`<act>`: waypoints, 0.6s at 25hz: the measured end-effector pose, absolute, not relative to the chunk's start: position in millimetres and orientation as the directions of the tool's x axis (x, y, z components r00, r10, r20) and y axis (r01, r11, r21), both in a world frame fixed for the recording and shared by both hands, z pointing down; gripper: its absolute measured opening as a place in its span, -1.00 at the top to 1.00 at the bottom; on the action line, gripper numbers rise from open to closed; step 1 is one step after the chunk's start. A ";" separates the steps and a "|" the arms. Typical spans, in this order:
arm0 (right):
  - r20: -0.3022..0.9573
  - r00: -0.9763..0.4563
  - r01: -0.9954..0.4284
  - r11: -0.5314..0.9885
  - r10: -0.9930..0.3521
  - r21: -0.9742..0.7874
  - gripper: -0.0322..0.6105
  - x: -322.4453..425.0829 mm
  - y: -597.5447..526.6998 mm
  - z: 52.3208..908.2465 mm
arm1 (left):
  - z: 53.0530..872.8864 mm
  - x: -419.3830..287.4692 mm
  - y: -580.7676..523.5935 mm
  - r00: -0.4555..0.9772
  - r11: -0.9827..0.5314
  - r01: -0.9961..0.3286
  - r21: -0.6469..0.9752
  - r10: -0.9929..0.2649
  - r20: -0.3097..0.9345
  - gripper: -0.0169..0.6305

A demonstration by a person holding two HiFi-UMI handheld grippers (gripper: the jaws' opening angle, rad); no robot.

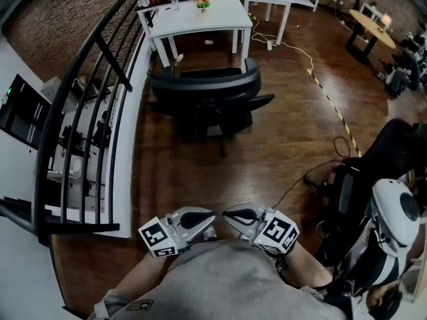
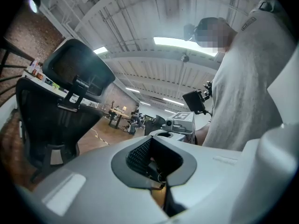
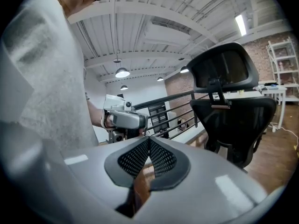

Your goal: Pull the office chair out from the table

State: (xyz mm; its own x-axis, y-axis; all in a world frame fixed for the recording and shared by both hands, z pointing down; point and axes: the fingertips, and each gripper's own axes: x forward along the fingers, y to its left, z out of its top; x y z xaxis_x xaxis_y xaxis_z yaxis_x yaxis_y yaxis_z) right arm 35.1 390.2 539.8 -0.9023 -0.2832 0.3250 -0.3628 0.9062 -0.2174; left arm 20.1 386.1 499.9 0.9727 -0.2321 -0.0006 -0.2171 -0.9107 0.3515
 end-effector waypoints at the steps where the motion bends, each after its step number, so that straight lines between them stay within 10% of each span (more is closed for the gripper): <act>1: 0.326 -0.904 -0.359 0.907 -0.278 -0.221 0.88 39.3 393.4 543.8 | 503.9 23.4 389.4 0.972 -0.907 -0.222 0.359 -0.236 0.004 0.95; 15: 0.329 -0.910 -0.358 0.879 -0.253 -0.314 0.87 68.5 426.7 569.3 | 527.2 64.4 429.9 0.982 -0.895 -0.186 0.406 -0.178 0.059 0.95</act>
